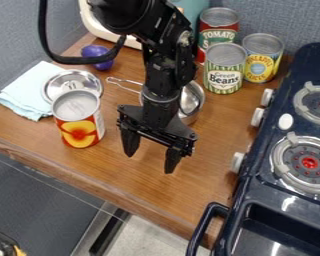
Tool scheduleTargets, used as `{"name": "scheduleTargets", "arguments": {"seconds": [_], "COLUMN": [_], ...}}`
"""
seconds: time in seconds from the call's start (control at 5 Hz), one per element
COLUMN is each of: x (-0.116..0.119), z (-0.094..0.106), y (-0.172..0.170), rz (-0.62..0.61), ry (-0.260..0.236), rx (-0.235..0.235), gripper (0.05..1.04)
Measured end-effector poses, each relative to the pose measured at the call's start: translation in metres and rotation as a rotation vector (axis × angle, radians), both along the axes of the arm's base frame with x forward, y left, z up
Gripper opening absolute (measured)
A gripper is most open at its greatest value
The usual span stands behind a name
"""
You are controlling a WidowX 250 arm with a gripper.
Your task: Throws the can to the left side of the table
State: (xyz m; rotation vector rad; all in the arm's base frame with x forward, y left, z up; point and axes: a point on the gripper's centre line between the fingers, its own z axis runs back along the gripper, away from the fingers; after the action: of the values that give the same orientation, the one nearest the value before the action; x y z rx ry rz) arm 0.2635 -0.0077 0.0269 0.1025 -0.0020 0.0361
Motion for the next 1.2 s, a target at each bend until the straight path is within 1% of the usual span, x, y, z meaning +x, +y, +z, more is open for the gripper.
{"name": "scheduleTargets", "arguments": {"seconds": [0.2, 0.4, 0.6, 0.8, 1.0, 1.2], "x": [-0.004, -0.004, -0.005, -0.008, -0.008, 0.004], "z": [-0.006, 0.01, 0.025, 0.032, 0.034, 0.041], "y": [0.001, 0.003, 0.013, 0.018, 0.025, 0.036], "rz": [0.009, 0.019, 0.05, 0.053, 0.076, 0.11], "ry": [0.025, 0.0, -0.029, -0.024, -0.016, -0.032], "rx": [0.005, 0.033, 0.041, 0.034, 0.018, 0.002], "gripper": [0.999, 0.999, 0.999, 0.999, 0.999, 0.999]}}
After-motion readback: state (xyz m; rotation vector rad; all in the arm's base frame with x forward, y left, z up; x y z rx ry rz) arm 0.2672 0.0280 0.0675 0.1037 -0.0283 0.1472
